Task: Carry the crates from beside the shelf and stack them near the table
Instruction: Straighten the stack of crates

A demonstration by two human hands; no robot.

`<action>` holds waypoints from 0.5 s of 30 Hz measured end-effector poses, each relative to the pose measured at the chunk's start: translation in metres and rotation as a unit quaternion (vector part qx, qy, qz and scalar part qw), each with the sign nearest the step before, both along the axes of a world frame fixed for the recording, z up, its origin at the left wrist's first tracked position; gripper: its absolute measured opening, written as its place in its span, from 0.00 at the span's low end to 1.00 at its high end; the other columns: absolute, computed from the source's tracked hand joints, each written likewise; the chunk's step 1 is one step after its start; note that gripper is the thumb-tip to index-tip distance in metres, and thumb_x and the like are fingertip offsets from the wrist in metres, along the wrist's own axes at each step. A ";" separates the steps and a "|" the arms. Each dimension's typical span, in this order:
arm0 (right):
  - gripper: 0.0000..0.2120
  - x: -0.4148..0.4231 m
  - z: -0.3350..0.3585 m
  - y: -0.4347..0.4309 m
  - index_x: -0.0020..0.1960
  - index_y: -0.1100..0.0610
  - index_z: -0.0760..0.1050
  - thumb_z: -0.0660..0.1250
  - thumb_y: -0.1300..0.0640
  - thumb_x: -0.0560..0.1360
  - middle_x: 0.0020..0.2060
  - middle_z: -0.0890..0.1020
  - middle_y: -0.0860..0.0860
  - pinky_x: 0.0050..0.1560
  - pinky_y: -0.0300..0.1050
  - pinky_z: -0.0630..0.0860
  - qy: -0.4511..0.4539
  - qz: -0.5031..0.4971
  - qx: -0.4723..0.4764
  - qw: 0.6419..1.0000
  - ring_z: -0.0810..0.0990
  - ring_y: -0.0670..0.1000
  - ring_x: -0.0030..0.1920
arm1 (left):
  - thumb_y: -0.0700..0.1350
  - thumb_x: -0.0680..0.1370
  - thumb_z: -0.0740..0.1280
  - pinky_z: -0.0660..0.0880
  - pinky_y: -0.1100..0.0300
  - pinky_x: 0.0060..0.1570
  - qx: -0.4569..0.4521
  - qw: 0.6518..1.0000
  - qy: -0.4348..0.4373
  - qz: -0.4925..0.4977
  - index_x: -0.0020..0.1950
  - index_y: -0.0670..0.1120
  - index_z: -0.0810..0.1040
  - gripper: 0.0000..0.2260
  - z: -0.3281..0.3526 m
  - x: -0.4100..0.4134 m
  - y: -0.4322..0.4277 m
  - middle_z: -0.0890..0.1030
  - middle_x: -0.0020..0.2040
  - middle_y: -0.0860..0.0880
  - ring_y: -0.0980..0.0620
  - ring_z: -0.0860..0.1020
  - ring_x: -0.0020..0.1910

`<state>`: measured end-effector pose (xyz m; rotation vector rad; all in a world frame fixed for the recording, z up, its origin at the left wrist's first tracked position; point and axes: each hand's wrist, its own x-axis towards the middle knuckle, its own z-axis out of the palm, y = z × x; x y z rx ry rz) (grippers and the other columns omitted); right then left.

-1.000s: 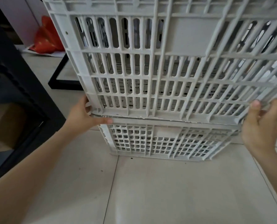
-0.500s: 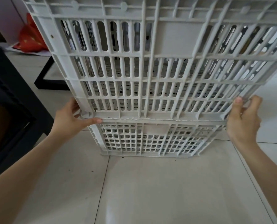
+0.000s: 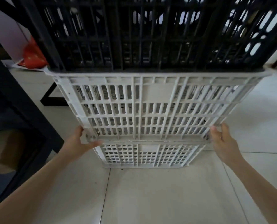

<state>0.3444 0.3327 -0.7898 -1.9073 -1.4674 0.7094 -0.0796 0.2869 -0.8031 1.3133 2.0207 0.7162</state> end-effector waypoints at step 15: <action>0.36 0.017 0.360 -0.031 0.73 0.53 0.60 0.73 0.64 0.70 0.56 0.71 0.54 0.53 0.51 0.73 0.068 -0.056 -0.082 0.993 0.76 0.59 0.55 | 0.42 0.65 0.80 0.73 0.44 0.63 0.052 0.987 -0.105 0.110 0.74 0.47 0.60 0.43 0.386 0.002 0.006 0.74 0.65 0.47 0.44 0.75 0.63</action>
